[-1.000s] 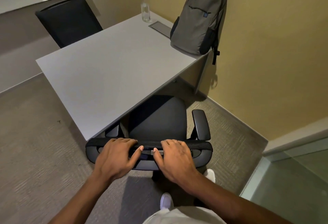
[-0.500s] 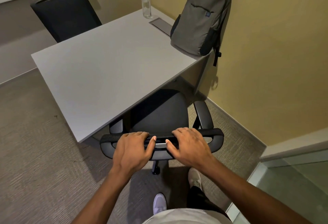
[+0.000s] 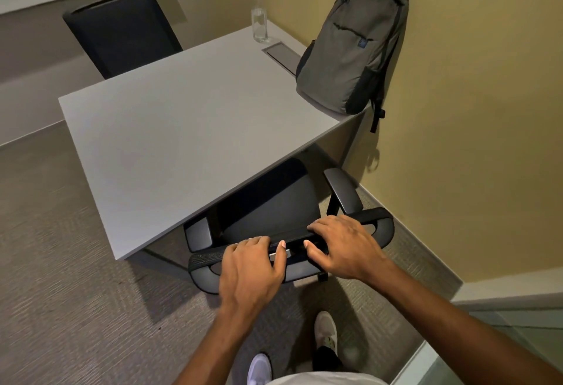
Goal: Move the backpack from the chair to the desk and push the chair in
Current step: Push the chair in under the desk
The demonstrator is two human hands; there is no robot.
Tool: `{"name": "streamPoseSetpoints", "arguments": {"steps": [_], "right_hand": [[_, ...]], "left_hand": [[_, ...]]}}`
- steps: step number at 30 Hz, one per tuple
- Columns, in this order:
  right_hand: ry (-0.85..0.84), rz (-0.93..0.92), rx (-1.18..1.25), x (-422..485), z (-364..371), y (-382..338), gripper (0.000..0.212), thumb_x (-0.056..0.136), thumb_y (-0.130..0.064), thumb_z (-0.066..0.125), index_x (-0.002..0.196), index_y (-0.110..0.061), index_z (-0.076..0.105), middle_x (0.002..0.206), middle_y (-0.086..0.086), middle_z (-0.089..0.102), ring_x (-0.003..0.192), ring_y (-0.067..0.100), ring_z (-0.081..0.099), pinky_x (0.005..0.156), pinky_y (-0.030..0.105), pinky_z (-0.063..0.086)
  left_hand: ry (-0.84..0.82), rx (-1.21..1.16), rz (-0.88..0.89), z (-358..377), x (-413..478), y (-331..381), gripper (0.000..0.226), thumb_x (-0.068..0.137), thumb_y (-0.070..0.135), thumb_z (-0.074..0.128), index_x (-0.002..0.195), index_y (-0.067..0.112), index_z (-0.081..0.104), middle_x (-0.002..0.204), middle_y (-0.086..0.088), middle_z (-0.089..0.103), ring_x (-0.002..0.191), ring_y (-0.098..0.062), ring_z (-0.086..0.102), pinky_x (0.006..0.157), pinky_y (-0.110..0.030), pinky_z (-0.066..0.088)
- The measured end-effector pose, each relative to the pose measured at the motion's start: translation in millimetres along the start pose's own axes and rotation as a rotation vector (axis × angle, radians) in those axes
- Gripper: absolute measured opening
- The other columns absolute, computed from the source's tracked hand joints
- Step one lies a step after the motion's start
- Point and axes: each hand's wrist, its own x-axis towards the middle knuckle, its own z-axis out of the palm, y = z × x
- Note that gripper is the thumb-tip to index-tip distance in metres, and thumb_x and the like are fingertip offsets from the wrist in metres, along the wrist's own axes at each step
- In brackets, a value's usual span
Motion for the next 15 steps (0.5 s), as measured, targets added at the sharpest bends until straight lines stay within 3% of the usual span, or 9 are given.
{"name": "streamPoseSetpoints", "arguments": {"steps": [3,8,11,15], "right_hand": [[0.004,-0.029,-0.019,13,-10,24,0.06,0.098,-0.063,0.038,0.125,-0.022,0.073,0.115,-0.006,0.076,0.108,0.013,0.069,0.1,0.035,0.051],[0.028,-0.085,-0.038,33,-11,36,0.057,0.098,-0.061,0.04,0.12,-0.023,0.075,0.113,-0.007,0.077,0.106,0.013,0.071,0.096,0.036,0.054],[0.098,-0.127,-0.06,72,-44,79,0.056,0.098,-0.062,0.04,0.12,-0.024,0.075,0.114,-0.008,0.078,0.107,0.012,0.071,0.095,0.036,0.054],[0.058,-0.15,-0.082,94,-45,95,0.056,0.098,-0.062,0.038,0.119,-0.025,0.075,0.115,-0.008,0.078,0.106,0.012,0.071,0.094,0.037,0.054]], "left_hand": [[0.01,0.017,-0.054,6,14,22,0.051,0.101,0.06,0.029,0.078,0.029,0.063,0.073,0.008,0.068,0.069,-0.011,0.061,0.08,-0.038,0.053],[-0.043,0.027,-0.121,10,21,28,0.051,0.1,0.06,0.027,0.072,0.03,0.057,0.066,0.008,0.062,0.063,-0.013,0.059,0.075,-0.04,0.053],[0.096,0.029,-0.192,1,67,73,0.053,0.1,0.06,0.028,0.069,0.028,0.057,0.063,0.007,0.059,0.059,-0.015,0.058,0.07,-0.042,0.054],[0.013,0.024,-0.239,8,90,74,0.057,0.099,0.059,0.026,0.08,0.023,0.067,0.07,0.001,0.068,0.064,-0.02,0.064,0.074,-0.043,0.056]]}}
